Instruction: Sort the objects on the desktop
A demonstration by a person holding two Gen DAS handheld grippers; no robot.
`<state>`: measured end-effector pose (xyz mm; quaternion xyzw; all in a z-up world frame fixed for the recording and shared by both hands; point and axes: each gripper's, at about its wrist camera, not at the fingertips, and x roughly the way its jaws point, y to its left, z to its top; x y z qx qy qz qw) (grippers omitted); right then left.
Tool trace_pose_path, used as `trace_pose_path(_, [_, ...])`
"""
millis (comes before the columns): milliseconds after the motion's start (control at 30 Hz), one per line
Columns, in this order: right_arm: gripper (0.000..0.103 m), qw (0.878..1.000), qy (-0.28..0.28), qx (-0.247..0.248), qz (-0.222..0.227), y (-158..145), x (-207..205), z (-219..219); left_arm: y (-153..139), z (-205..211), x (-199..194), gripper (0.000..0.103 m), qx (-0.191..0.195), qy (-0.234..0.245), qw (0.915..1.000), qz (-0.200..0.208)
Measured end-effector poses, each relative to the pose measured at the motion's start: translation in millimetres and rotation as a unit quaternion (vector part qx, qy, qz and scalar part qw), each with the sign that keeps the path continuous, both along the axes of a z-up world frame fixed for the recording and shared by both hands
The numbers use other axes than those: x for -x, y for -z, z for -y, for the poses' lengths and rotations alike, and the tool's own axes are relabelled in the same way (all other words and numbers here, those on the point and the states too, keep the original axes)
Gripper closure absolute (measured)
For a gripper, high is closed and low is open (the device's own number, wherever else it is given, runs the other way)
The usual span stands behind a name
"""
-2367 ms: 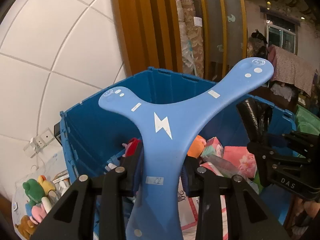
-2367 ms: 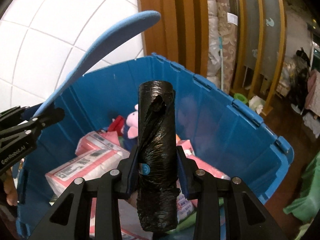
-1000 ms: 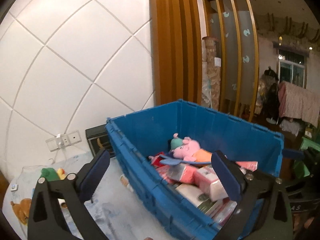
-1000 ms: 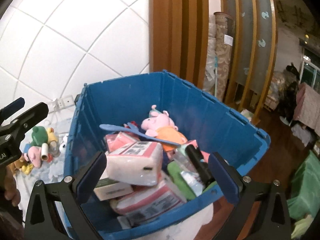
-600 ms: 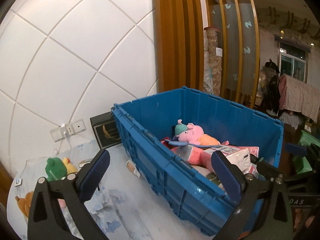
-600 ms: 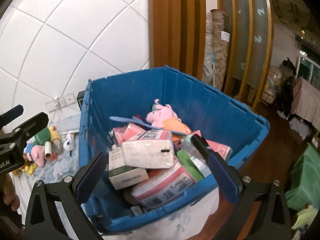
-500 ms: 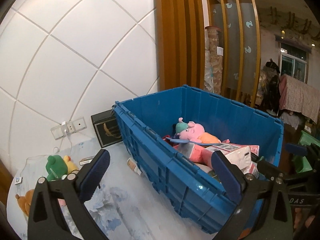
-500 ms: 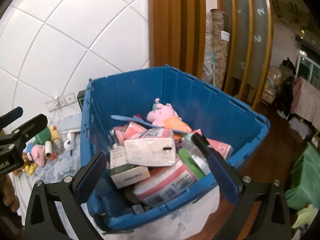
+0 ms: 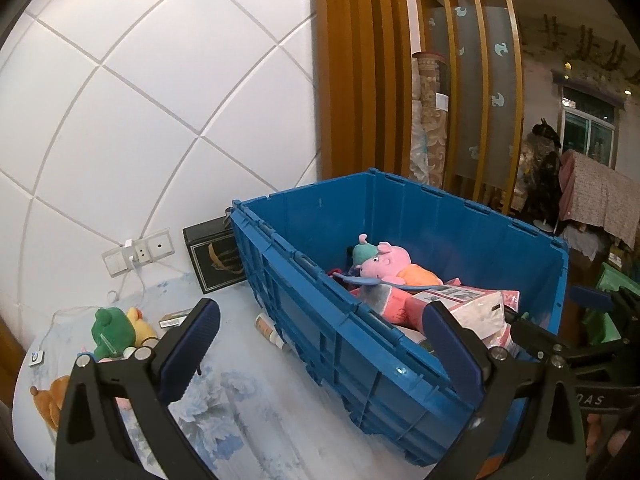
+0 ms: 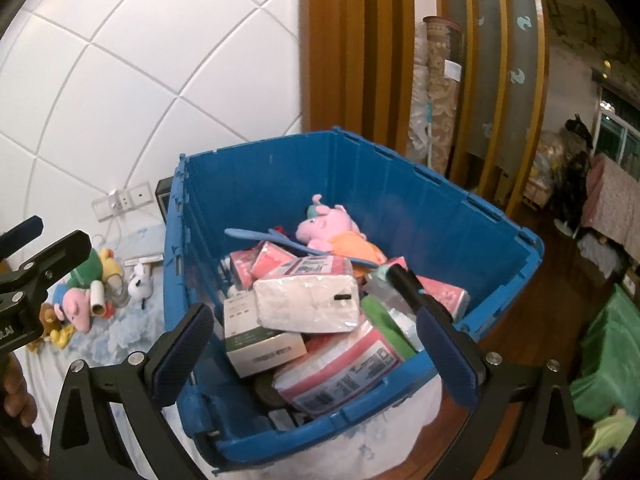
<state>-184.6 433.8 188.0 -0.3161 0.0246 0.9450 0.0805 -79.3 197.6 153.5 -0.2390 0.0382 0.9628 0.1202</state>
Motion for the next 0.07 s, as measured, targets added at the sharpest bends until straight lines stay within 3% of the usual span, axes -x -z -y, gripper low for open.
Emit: trace_pose_path(67, [0.0, 1.0, 0.0, 0.0, 0.0, 0.0, 0.0, -0.3, -0.6, -2.2, -0.4, 0.0, -0.001, 0.002, 1.0, 0.001])
